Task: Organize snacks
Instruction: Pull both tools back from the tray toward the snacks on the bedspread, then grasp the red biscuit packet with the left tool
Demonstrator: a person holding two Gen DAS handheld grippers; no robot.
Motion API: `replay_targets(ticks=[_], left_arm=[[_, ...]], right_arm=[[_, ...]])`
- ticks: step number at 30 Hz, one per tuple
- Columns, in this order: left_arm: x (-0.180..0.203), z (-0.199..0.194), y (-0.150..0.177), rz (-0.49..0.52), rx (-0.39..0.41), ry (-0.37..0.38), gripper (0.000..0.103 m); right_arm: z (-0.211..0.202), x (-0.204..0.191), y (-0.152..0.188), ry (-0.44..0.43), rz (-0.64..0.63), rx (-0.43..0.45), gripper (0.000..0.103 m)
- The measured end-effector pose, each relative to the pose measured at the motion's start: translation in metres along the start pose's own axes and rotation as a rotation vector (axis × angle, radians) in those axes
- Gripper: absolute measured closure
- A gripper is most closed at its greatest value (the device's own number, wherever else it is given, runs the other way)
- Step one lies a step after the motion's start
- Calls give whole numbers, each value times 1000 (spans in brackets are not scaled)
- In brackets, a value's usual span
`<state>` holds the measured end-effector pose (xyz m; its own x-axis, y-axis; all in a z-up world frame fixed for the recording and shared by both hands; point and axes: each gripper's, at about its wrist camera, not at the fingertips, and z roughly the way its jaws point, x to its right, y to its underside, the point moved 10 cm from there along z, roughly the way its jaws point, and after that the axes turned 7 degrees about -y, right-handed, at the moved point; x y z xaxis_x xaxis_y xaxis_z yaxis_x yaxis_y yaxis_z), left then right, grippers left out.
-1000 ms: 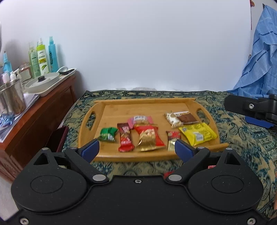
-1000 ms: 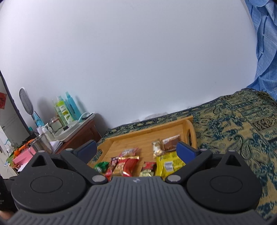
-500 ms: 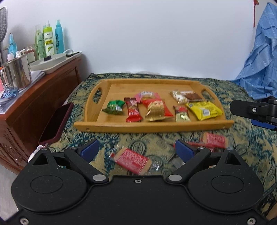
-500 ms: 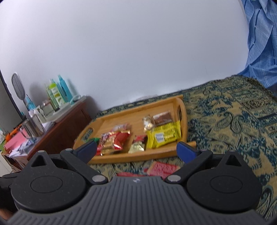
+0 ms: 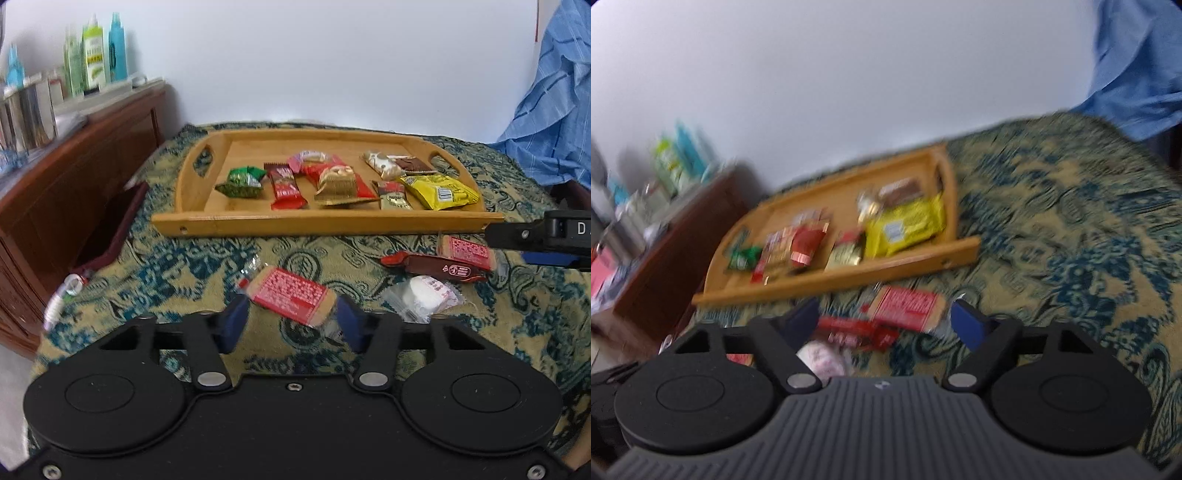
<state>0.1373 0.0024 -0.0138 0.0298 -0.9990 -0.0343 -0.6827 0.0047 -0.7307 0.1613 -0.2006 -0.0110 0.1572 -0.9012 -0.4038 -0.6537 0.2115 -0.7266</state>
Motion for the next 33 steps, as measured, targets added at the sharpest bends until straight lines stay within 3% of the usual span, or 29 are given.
replay_targets(ticks=[2,7,10,15,24,33], left_arm=[[-2,4,0,-29,-18,21,58],[-7,21,-1,-72,-52,1,58],[-7,30,-2,-98,-75,12,57],[-1,40,-7,-96,-72,13,53],[9,55,-15,-71,-57,3,51],[15,61,-18,-22,-15,-40,49]], right_arm=[[4,-6,-8,-41,-37,-64,37],[17,-13,-28,43,-364,-142,37],[33,-8,-24,38,-461,-220,33],[50,7,-17,24,-465,-298,33],[64,21,-10,-23,-403,-349,33],[65,8,3,-36,-492,-368,31]])
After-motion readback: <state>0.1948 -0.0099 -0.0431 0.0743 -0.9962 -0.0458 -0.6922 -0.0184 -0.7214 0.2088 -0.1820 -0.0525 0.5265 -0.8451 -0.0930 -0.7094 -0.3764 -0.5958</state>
